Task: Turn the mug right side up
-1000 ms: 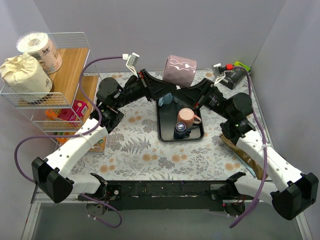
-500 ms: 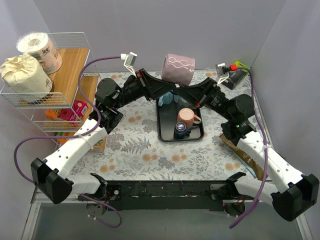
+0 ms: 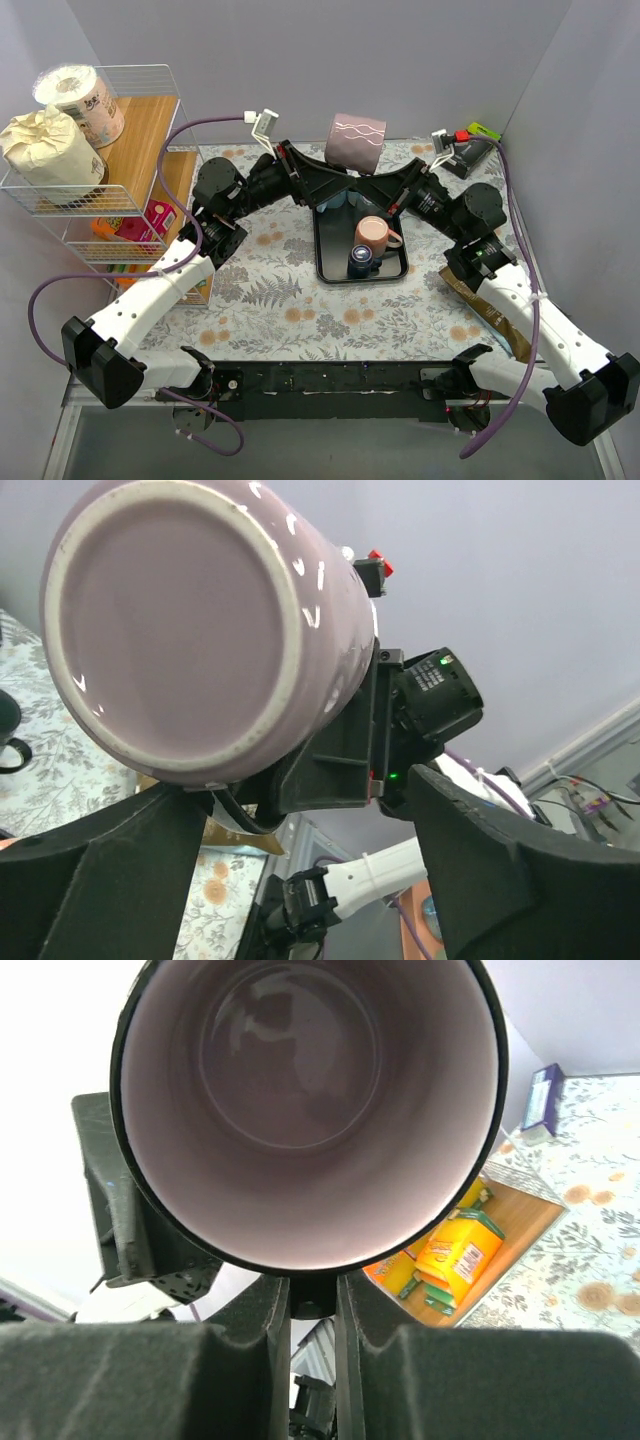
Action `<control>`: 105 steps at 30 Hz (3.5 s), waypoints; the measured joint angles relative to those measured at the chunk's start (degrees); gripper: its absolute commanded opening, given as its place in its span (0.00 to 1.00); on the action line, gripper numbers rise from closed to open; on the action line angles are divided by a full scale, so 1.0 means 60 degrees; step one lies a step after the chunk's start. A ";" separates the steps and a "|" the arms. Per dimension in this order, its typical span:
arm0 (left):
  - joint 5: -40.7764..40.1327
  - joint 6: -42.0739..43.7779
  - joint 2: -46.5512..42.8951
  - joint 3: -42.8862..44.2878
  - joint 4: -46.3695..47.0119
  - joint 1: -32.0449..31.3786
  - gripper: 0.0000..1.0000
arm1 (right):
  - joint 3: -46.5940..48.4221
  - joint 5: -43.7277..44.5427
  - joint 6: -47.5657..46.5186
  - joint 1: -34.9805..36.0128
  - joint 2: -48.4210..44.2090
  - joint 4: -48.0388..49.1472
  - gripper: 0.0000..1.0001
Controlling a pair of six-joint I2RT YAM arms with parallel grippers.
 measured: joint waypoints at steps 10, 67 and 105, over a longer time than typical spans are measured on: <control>-0.1137 0.0543 -0.0015 -0.0022 -0.1410 -0.0018 0.98 | 0.0747 0.1523 -0.1217 -0.0051 -0.0102 -0.2696 0.01; -0.4003 0.2696 0.1945 0.1435 -0.7573 0.0066 0.98 | 0.3563 0.5198 -0.8542 -0.5869 0.7027 -0.9413 0.01; -0.4007 0.2798 0.2412 0.1559 -0.8058 0.0175 0.98 | 0.5566 0.5377 -0.8218 -0.5592 0.8273 -0.9788 0.69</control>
